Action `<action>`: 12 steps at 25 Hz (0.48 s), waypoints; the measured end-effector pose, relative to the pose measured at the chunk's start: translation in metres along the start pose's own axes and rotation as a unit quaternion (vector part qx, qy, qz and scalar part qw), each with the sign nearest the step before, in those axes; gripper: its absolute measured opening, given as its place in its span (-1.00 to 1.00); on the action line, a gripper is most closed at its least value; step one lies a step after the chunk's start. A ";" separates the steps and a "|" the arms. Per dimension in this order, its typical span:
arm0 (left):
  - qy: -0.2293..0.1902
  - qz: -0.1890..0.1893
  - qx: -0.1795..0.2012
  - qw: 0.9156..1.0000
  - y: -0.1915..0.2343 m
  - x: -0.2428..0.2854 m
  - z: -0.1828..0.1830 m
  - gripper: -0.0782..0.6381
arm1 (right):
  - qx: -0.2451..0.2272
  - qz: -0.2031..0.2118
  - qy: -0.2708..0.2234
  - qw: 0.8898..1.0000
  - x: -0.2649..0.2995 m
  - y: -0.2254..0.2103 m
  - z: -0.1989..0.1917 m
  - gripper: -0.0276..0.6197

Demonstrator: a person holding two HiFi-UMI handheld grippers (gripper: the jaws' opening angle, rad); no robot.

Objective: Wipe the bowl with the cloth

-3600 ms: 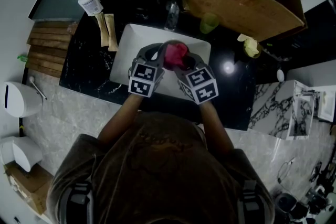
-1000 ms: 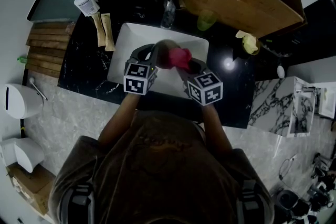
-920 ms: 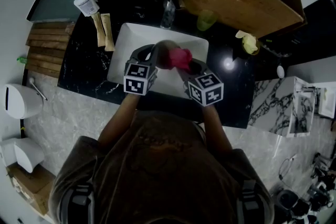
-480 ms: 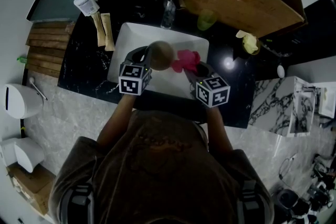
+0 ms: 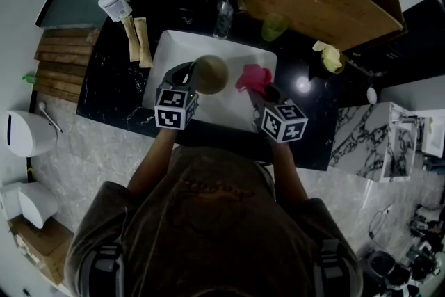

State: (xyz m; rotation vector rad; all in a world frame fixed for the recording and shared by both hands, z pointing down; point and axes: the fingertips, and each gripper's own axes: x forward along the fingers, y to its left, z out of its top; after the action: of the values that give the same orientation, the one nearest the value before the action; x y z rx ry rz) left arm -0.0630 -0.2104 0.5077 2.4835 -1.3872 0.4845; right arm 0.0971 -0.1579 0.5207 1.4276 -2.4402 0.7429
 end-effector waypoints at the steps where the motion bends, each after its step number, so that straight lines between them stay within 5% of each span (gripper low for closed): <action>1: -0.005 -0.002 0.003 1.000 -0.001 -0.001 0.003 -0.73 | 0.000 -0.001 -0.012 1.000 -0.001 0.001 0.004 -0.56; 12: -0.088 -0.019 0.044 0.995 -0.015 -0.028 0.051 -0.72 | -0.034 -0.019 -0.113 0.993 -0.024 0.019 0.043 -0.56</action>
State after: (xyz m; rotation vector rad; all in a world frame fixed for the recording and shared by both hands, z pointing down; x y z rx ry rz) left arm -0.0557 -0.1999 0.4486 2.6741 -1.4056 0.3320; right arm 0.0955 -0.1548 0.4676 1.6052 -2.5669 0.5082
